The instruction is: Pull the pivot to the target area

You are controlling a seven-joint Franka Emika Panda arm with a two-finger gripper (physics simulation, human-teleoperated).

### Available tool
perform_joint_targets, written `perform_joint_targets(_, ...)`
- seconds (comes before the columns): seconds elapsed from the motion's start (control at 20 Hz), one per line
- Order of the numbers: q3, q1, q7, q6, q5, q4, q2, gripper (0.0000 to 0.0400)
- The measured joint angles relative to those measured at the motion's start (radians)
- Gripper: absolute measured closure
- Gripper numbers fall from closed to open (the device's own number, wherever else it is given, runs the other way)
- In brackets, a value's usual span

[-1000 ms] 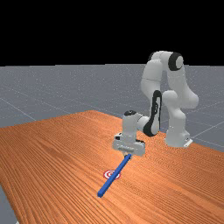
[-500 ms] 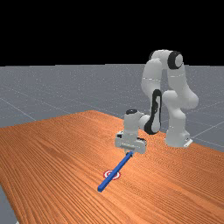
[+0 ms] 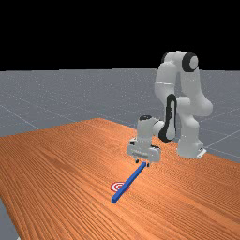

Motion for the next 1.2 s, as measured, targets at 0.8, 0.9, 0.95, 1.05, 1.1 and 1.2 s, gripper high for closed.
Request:
perform_joint_targets(0.8,-0.165,0.187,0.053,0.024,-0.079,0.003,0.037,0.0000)
perform_joint_targets(0.9,-0.058,0.078,0.080,-0.009,-0.001,0.032,0.030,0.0000)
perform_joint_targets(0.95,-0.059,0.080,0.083,-0.017,-0.001,0.045,0.035,0.0000)
perform_joint_targets(1.05,0.110,-0.103,-0.109,-0.047,0.059,0.071,0.039,0.0000)
perform_joint_targets(1.1,0.023,-0.008,-0.012,0.063,-0.014,0.046,0.046,0.0000)
perform_joint_targets(1.2,0.049,-0.033,-0.013,0.094,-0.015,0.058,0.060,0.0000)
